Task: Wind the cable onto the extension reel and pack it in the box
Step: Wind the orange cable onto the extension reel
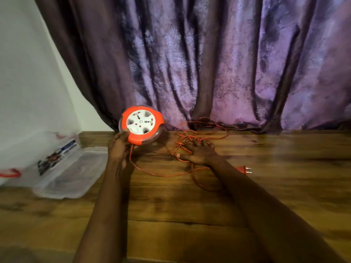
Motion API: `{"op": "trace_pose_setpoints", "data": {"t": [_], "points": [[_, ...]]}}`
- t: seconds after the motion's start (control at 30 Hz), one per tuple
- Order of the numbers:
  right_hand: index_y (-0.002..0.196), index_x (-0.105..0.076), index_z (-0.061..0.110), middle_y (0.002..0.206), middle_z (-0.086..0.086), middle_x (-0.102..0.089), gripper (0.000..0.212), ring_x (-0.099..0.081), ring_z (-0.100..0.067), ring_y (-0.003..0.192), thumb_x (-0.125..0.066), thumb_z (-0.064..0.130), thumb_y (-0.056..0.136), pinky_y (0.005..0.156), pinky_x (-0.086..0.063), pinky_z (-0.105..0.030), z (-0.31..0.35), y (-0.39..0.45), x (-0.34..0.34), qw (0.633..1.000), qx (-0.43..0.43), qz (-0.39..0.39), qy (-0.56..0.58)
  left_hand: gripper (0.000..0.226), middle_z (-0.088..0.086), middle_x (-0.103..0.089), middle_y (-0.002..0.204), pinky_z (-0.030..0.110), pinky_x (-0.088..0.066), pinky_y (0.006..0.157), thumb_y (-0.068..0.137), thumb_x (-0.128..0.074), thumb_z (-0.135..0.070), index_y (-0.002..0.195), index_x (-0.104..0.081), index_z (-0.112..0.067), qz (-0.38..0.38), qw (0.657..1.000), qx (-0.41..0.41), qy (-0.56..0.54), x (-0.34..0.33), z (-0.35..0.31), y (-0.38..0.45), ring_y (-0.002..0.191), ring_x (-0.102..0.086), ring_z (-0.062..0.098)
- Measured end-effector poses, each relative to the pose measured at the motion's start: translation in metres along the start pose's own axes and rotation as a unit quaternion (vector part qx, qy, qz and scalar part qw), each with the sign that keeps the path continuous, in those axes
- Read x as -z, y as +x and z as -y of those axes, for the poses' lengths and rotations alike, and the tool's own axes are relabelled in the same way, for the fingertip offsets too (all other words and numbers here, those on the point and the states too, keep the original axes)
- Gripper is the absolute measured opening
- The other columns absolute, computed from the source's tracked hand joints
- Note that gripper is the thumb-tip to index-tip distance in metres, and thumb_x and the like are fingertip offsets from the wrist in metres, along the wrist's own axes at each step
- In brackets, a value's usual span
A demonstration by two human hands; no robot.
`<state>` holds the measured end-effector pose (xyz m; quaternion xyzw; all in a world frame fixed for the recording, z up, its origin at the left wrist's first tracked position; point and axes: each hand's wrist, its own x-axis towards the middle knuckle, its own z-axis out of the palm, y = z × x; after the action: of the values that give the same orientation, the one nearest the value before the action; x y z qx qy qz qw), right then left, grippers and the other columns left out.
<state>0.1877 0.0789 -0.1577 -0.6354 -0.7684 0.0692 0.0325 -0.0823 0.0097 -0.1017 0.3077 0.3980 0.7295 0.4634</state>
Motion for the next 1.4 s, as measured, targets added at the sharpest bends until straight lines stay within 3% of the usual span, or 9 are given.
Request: {"op": "trace_pose_setpoints", "data": {"t": [0.13, 0.33, 0.57, 0.73, 0.83, 0.97, 1.13, 1.3, 1.4], "points": [[0.152, -0.007, 0.051, 0.167, 0.003, 0.003, 0.091, 0.001, -0.04, 0.151, -0.028, 0.093, 0.075, 0.116, 0.001, -0.064, 0.042, 0.022, -0.004, 0.999, 0.047, 0.008, -0.008, 0.031, 0.004, -0.079, 0.08, 0.026, -0.058, 0.05, 0.095, -0.064, -0.014, 0.122, -0.065, 0.001, -0.031, 0.999, -0.027, -0.001, 0.014, -0.009, 0.009, 0.061, -0.072, 0.013], [0.153, -0.005, 0.051, 0.167, 0.006, 0.005, 0.091, 0.003, -0.037, 0.152, -0.027, 0.092, 0.075, 0.117, -0.001, -0.063, 0.101, 0.038, -0.011, 0.993, 0.119, 0.025, -0.009, 0.029, 0.019, -0.071, 0.12, 0.05, -0.056, 0.094, 0.093, -0.067, -0.016, 0.119, -0.069, -0.004, -0.071, 0.997, -0.035, -0.002, 0.033, -0.015, 0.023, 0.106, -0.068, 0.035], [0.154, -0.019, 0.043, 0.166, 0.005, -0.013, 0.083, -0.011, -0.021, 0.152, -0.041, 0.081, 0.083, 0.121, -0.009, -0.049, 0.097, 0.031, 0.001, 0.975, 0.211, -0.037, 0.064, 0.016, 0.007, -0.08, 0.097, 0.039, -0.063, 0.073, 0.088, -0.071, -0.017, 0.102, -0.075, -0.01, -0.068, 0.997, -0.031, 0.016, 0.035, -0.011, 0.032, 0.085, -0.075, 0.022], [0.129, -0.064, 0.026, 0.126, 0.0, -0.069, 0.035, -0.064, -0.017, 0.114, -0.06, 0.028, 0.095, 0.101, -0.049, -0.04, 0.034, 0.001, 0.03, 0.921, 0.228, -0.173, 0.264, 0.026, 0.011, -0.077, 0.101, 0.049, -0.059, 0.082, 0.086, -0.074, -0.023, 0.108, -0.075, -0.009, -0.005, 0.998, -0.03, 0.054, 0.021, 0.0, 0.026, 0.088, -0.071, 0.029], [0.119, -0.067, 0.013, 0.1, -0.008, -0.072, 0.023, -0.066, -0.025, 0.088, -0.059, 0.017, 0.098, 0.09, -0.053, -0.059, 0.003, -0.026, 0.043, 0.849, 0.131, -0.169, 0.483, 0.026, 0.007, -0.074, 0.084, 0.032, -0.058, 0.056, 0.09, -0.071, -0.026, 0.109, -0.073, -0.008, 0.075, 0.992, -0.028, 0.095, 0.0, 0.009, 0.016, 0.067, -0.062, 0.023], [0.128, -0.059, 0.005, 0.086, 0.002, -0.075, 0.034, -0.064, -0.011, 0.067, -0.055, 0.024, 0.1, 0.061, -0.056, -0.03, -0.026, -0.06, 0.069, 0.755, 0.109, -0.152, 0.628, 0.021, 0.014, -0.076, 0.105, 0.036, -0.06, 0.078, 0.092, -0.069, -0.022, 0.108, -0.074, -0.009, 0.182, 0.974, -0.018, 0.13, -0.041, 0.024, -0.009, 0.088, -0.068, 0.024], [0.122, -0.064, 0.011, 0.1, 0.0, -0.076, 0.027, -0.069, -0.009, 0.084, -0.062, 0.017, 0.095, 0.076, -0.056, -0.026, -0.054, -0.08, 0.078, 0.752, 0.119, -0.144, 0.632, 0.023, -0.003, -0.074, 0.078, 0.019, -0.052, 0.051, 0.093, -0.068, -0.024, 0.109, -0.072, -0.008, 0.283, 0.94, 0.002, 0.193, -0.089, 0.042, -0.038, 0.06, -0.063, 0.004], [0.113, -0.067, 0.003, 0.095, -0.006, -0.074, 0.023, -0.069, -0.01, 0.079, -0.064, 0.015, 0.094, 0.076, -0.054, -0.028, -0.079, -0.089, 0.063, 0.704, 0.055, -0.213, 0.675, 0.023, 0.014, -0.071, 0.118, 0.037, -0.052, 0.097, 0.098, -0.061, -0.011, 0.12, -0.066, -0.008, 0.161, 0.927, -0.213, 0.263, -0.124, 0.049, -0.057, 0.105, -0.065, 0.021], [0.11, -0.067, 0.006, 0.095, -0.006, -0.073, 0.019, -0.068, -0.01, 0.079, -0.065, 0.015, 0.094, 0.073, -0.054, -0.03, -0.086, -0.092, 0.06, 0.643, 0.015, -0.274, 0.715, 0.016, 0.003, -0.074, 0.078, 0.024, -0.054, 0.061, 0.097, -0.056, -0.031, 0.094, -0.072, -0.03, 0.209, 0.92, -0.25, 0.218, -0.131, 0.056, -0.074, 0.064, -0.066, 0.014]]}}
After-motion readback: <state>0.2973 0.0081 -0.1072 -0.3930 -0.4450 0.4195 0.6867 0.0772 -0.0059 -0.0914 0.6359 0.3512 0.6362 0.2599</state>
